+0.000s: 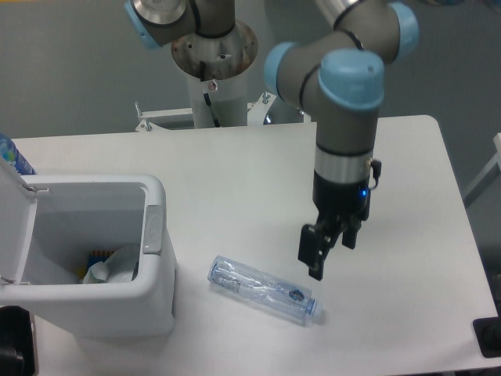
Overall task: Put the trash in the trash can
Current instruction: 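Move the gripper to the cap end of the clear water bottle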
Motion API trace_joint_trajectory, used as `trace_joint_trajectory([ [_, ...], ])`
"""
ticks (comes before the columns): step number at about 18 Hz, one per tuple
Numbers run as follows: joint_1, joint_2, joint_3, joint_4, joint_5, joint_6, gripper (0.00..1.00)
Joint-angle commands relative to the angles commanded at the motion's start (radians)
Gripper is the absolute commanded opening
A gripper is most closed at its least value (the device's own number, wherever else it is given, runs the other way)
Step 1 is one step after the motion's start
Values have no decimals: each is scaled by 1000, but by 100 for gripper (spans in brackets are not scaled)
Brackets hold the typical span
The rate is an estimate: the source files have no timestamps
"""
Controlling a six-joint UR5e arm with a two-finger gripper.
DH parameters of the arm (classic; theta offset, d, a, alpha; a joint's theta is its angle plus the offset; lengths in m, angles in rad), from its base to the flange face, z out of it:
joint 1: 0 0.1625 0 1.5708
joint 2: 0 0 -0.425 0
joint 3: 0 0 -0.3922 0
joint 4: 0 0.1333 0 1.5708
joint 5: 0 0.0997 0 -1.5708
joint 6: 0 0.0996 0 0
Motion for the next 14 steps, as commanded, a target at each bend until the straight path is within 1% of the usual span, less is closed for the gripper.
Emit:
trace_joint_trajectory([
  [4,0,-77,9,0,2,-6,100],
  [6,0,-121,34,2,8,-56,100],
  [7,0,-135,34,3,17,-78,100],
  [10,-9,-176,37,9,58,-84,100],
  [14,-11,-223,72,12,64,-84,100],
])
